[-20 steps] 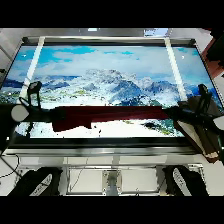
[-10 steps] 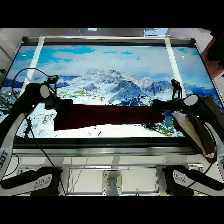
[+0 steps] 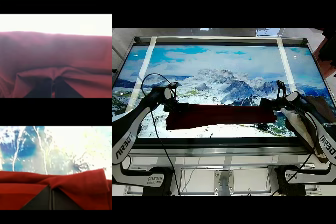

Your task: Fold the shirts.

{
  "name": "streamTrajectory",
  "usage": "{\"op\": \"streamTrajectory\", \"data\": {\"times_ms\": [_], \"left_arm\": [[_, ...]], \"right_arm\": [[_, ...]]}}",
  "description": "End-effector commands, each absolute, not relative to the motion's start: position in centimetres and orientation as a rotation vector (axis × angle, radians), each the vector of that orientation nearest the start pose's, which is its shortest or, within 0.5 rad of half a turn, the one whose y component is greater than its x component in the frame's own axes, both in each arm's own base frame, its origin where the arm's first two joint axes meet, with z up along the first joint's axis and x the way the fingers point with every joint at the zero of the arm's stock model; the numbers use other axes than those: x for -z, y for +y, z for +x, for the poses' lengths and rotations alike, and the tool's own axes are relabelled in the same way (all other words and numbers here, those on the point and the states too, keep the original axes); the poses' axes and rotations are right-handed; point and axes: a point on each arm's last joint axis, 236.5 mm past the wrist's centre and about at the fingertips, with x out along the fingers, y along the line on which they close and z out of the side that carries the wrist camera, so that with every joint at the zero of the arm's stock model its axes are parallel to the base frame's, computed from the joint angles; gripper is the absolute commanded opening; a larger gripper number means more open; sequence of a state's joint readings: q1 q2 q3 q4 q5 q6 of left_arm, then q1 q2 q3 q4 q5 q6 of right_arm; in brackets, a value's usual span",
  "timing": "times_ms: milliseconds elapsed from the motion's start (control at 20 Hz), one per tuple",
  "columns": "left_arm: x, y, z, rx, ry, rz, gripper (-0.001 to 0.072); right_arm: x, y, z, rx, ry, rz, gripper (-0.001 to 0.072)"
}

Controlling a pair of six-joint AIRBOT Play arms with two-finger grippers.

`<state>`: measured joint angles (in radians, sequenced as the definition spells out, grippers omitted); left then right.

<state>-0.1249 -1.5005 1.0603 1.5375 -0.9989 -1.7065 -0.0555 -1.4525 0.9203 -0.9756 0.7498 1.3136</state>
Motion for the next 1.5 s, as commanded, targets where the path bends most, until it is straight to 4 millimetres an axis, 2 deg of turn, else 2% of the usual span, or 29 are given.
{"op": "streamTrajectory", "data": {"times_ms": [0, 50, 100, 150, 200, 300, 400, 500, 600, 700, 750, 800, 850, 950, 1100, 1200, 1300, 1350, 1450], "left_arm": [[10.1, -5.5, 38.2, 0.016, 1.427, -0.064, 0.011], [9.6, -5.6, 38.5, 0.017, 1.421, -0.066, 0.0364], [9.2, -5.6, 38.7, 0.017, 1.422, -0.065, 0.0527], [8.6, -5.6, 38.7, 0.017, 1.431, -0.063, 0.0543], [8.0, -5.6, 38.8, 0.018, 1.438, -0.063, 0.0543], [6.3, -5.9, 39.2, 0.023, 1.437, -0.068, 0.0543], [3.4, -6.8, 40.9, 0.05, 1.351, -0.109, 0.0543], [-0.2, -8.5, 42.9, 0.097, 1.233, -0.184, 0.0543], [-3.8, -11.6, 44.6, 0.191, 1.104, -0.313, 0.0543], [-6.6, -15.4, 45.5, 0.357, 1.009, -0.39, 0.0542], [-7.5, -17.2, 45.6, 0.438, 0.968, -0.377, 0.0531], [-7.8, -18.6, 45.4, 0.486, 0.949, -0.347, 0.047], [-7.5, -19.7, 45.0, 0.512, 0.95, -0.303, 0.0468], [-5.5, -21.9, 43.7, 0.552, 0.992, -0.186, 0.0468], [-2.0, -24.6, 42.4, 0.565, 1.061, -0.094, 0.0468], [0.4, -25.6, 41.8, 0.568, 1.121, -0.092, 0.0468], [2.4, -26.4, 41.2, 0.576, 1.164, -0.078, 0.0468], [3.1, -26.6, 41.0, 0.577, 1.178, -0.075, 0.0468], [3.7, -26.8, 41.1, 0.575, 1.183, -0.074, 0.0468]], "right_arm": [[9.8, 7.2, 39.8, -0.194, 1.248, 0.445, 0.0026], [9.8, 7.4, 39.4, -0.204, 1.266, 0.447, 0.0028], [9.8, 7.6, 39.1, -0.213, 1.281, 0.449, 0.0029], [9.8, 7.9, 38.8, -0.22, 1.292, 0.458, 0.0044], [9.5, 8.1, 38.7, -0.229, 1.299, 0.475, 0.0094], [7.7, 8.5, 39.3, -0.261, 1.287, 0.475, 0.0289], [4.2, 8.3, 40.7, -0.287, 1.217, 0.433, 0.0292], [0.0, 7.2, 41.3, -0.298, 1.151, 0.375, 0.0292], [-3.1, 5.4, 40.5, -0.277, 1.126, 0.341, 0.0292], [-4.8, 3.4, 39.4, -0.196, 1.12, 0.428, 0.0297], [-4.8, 2.5, 38.4, -0.155, 1.142, 0.489, 0.037], [-4.5, 1.9, 37.3, -0.117, 1.172, 0.552, 0.0438], [-3.7, 1.4, 36.0, -0.09, 1.202, 0.606, 0.044], [-1.1, 1.1, 33.1, -0.059, 1.264, 0.687, 0.044], [4.4, 1.8, 28.1, -0.03, 1.415, 0.729, 0.0449], [7.3, 2.8, 26.1, -0.003, 1.457, 0.789, 0.0454], [9.0, 4.0, 25.2, 0.014, 1.452, 0.871, 0.0511], [9.4, 4.6, 25.6, 0.005, 1.416, 0.916, 0.0511], [9.2, 5.1, 27.9, 0.012, 1.289, 1.023, 0.0511]]}}
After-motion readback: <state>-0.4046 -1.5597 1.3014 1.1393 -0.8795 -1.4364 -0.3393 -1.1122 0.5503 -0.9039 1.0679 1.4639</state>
